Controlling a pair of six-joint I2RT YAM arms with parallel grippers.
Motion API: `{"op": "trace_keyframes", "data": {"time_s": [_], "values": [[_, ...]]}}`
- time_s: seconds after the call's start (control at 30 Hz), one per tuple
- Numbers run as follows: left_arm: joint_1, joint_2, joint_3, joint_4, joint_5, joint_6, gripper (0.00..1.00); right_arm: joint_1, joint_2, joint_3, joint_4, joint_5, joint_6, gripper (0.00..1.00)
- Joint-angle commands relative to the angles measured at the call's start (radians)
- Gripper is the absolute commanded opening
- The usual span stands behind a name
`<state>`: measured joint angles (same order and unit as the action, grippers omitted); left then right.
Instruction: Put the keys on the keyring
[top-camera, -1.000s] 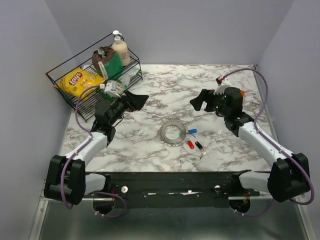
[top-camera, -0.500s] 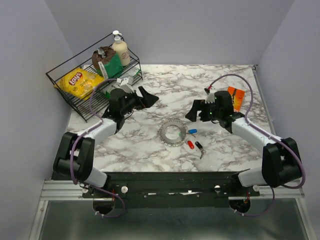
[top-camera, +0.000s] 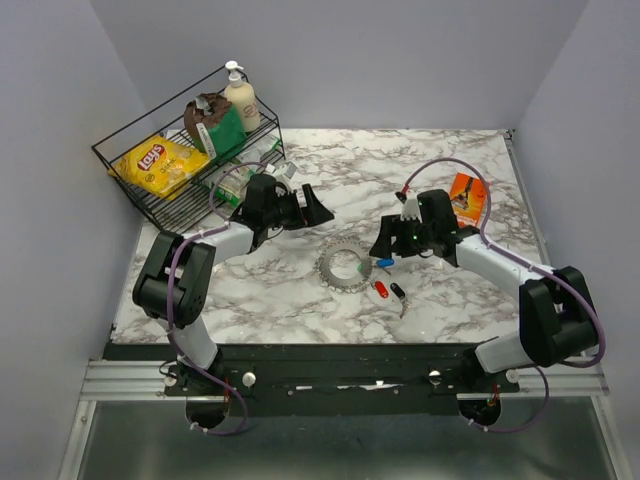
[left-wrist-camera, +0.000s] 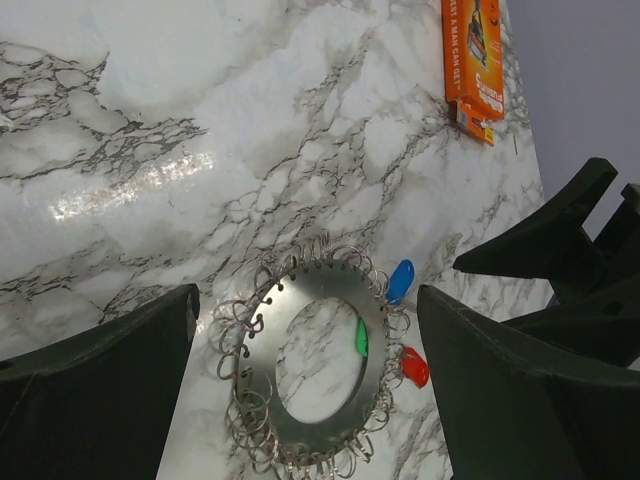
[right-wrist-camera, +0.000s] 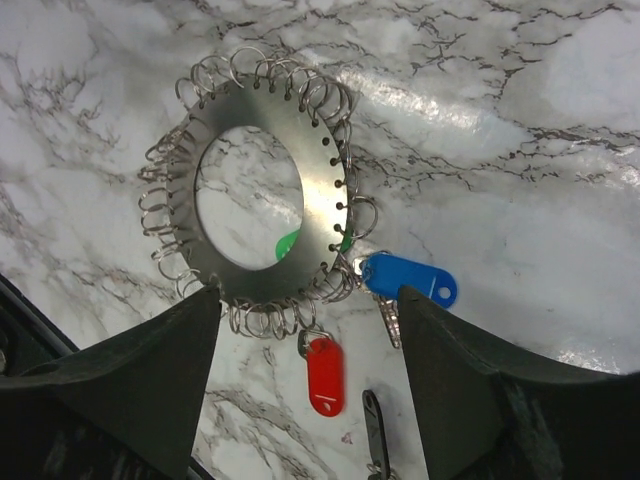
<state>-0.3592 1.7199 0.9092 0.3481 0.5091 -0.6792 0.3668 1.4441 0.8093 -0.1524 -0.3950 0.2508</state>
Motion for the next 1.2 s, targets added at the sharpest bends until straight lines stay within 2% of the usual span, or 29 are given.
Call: {"op": "trace_keyframes", "data": {"time_s": [0.0,0.23,0.5,0.83,0.97,1.17], "values": [[-0.017,-0.031,0.023,-0.040,-0.001,0.049,0.99,0.012,0.016,-0.015,-0.082,-0.062,-0.036,0.75],[-0.029,-0.060,0.019,-0.026,0.002,0.064,0.99,0.061,0.038,-0.012,-0.131,-0.059,-0.033,0.66],[-0.030,-0.063,0.022,-0.015,0.017,0.061,0.99,0.147,0.107,0.039,-0.226,0.119,-0.031,0.55],[-0.034,-0.089,0.008,0.000,0.016,0.069,0.99,0.159,0.136,0.060,-0.246,0.192,-0.028,0.49],[-0.034,-0.089,0.010,0.000,0.014,0.069,0.99,0.162,0.142,0.064,-0.245,0.189,-0.033,0.44],[-0.034,-0.092,0.011,-0.001,0.014,0.073,0.99,0.173,0.145,0.067,-0.225,0.160,-0.044,0.43]]}}
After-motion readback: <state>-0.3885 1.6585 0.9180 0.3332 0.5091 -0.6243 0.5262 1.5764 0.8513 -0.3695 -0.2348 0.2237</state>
